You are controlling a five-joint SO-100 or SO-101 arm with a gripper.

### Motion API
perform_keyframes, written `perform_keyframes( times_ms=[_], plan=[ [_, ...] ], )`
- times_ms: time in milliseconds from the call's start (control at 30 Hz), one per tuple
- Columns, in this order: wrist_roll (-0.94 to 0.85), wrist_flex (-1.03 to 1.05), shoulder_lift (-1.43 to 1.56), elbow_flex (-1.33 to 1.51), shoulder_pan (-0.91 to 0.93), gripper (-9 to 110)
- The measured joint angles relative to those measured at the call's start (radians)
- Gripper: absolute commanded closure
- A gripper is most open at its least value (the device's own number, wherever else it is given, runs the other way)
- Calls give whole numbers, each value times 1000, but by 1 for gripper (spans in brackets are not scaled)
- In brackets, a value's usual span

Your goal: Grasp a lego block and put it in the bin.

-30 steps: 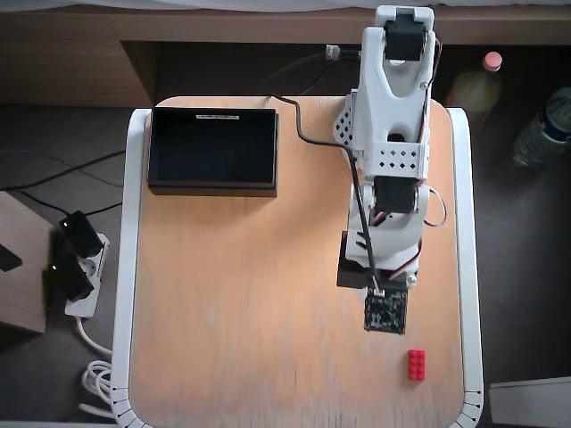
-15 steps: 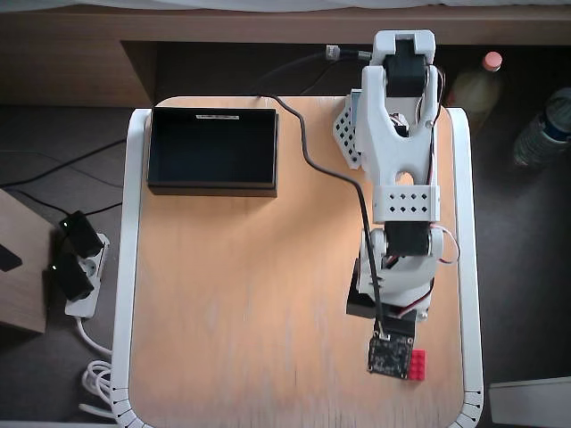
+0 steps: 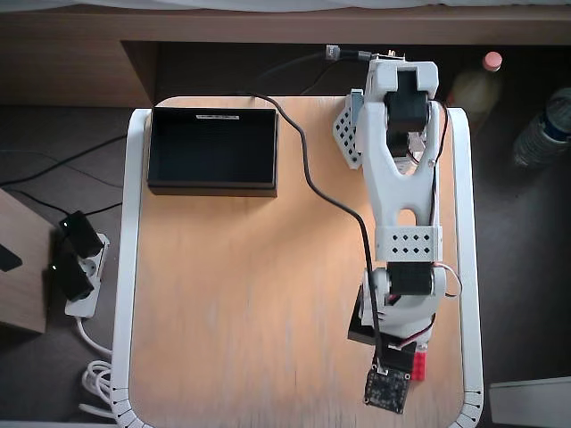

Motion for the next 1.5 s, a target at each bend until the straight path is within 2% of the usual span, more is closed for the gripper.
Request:
perform_keyframes(
  times_ms=[100, 300, 1000, 1500],
  plan=[
    [-25, 0, -29, -18, -6, 83],
    [-51, 0, -77, -26, -23, 79],
    [54, 0, -282, -179, -84, 79],
    [58, 0, -387, -242, -87, 79]
  ],
)
